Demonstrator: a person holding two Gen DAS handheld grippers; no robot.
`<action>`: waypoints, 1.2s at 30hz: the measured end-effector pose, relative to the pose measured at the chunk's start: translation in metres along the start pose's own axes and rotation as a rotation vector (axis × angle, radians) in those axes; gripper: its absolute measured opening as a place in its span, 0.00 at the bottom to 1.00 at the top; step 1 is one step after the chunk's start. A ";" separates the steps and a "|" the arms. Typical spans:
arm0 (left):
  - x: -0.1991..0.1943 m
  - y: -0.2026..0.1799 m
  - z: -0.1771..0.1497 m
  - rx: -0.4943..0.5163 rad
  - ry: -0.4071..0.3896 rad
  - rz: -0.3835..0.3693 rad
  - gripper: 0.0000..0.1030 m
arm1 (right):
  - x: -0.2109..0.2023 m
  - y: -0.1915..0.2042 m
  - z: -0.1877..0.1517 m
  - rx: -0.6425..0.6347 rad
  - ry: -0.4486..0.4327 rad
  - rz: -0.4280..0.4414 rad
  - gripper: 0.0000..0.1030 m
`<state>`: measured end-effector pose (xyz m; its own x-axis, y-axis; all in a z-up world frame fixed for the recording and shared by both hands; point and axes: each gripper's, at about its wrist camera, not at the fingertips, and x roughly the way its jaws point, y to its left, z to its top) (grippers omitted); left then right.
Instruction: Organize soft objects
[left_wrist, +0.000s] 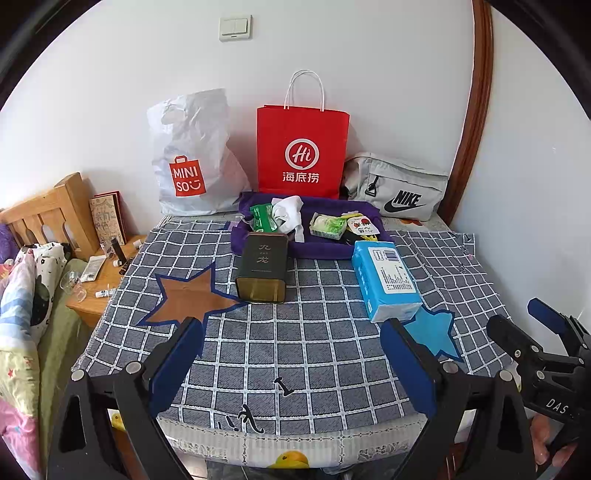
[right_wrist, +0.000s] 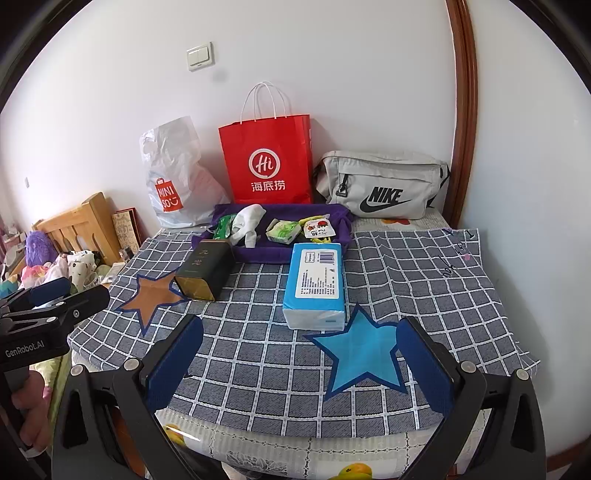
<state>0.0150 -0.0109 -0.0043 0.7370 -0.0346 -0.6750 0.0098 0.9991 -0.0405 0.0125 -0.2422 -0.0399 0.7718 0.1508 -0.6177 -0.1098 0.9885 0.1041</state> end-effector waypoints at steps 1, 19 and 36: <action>0.000 0.000 0.000 -0.001 0.000 0.001 0.94 | 0.000 0.000 0.000 0.000 0.001 0.000 1.00; 0.000 0.000 -0.001 -0.002 -0.002 0.000 0.94 | -0.004 0.003 0.002 0.000 -0.015 0.011 1.00; -0.002 -0.001 0.000 -0.002 -0.004 0.002 0.94 | -0.006 0.005 0.003 -0.003 -0.018 0.014 1.00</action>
<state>0.0134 -0.0113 -0.0026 0.7394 -0.0321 -0.6725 0.0068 0.9992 -0.0402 0.0098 -0.2382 -0.0333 0.7812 0.1644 -0.6023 -0.1227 0.9863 0.1100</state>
